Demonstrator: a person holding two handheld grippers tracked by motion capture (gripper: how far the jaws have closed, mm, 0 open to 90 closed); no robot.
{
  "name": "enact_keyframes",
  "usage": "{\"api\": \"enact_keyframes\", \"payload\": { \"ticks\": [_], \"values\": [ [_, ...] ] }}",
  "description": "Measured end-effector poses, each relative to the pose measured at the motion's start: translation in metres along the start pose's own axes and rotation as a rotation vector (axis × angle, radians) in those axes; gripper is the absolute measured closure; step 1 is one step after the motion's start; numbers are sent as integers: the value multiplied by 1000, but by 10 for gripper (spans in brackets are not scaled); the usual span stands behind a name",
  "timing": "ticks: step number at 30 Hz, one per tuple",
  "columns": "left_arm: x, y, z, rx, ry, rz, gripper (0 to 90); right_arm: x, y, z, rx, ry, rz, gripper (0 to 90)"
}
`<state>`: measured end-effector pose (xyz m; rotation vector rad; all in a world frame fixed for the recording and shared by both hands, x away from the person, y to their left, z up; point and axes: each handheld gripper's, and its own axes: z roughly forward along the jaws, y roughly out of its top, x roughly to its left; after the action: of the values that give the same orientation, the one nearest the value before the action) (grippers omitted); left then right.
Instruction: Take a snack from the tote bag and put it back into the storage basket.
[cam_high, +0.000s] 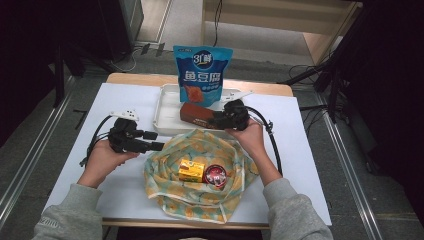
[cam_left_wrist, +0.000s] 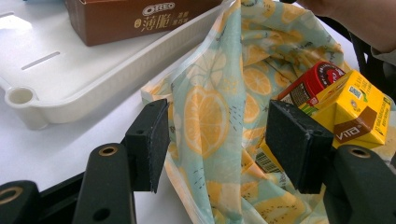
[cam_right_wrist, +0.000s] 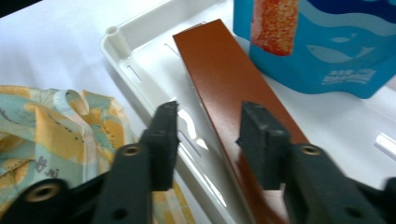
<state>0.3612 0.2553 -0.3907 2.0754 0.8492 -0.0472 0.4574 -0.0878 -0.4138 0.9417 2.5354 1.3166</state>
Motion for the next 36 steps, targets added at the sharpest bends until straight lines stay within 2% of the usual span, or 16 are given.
{"api": "enact_keyframes", "payload": {
  "ticks": [6,9,13,17,26,29,36],
  "values": [
    [0,0,-1,-2,4,4,400,5,-1,4,4,23,-24,839],
    [0,0,0,-1,3,8,401,8,-2,8,20,30,-35,900],
    [-1,1,1,3,1,12,401,7,-4,18,52,24,-39,900],
    [-1,1,3,6,-4,11,401,3,-4,25,72,-7,-48,900],
    [-1,0,5,16,-2,12,401,-10,-2,33,63,-29,0,900],
    [-1,0,4,16,7,20,405,-13,-2,36,55,-35,38,900],
    [0,-1,2,6,6,11,405,-11,6,47,69,-49,40,900]
  ]
}}
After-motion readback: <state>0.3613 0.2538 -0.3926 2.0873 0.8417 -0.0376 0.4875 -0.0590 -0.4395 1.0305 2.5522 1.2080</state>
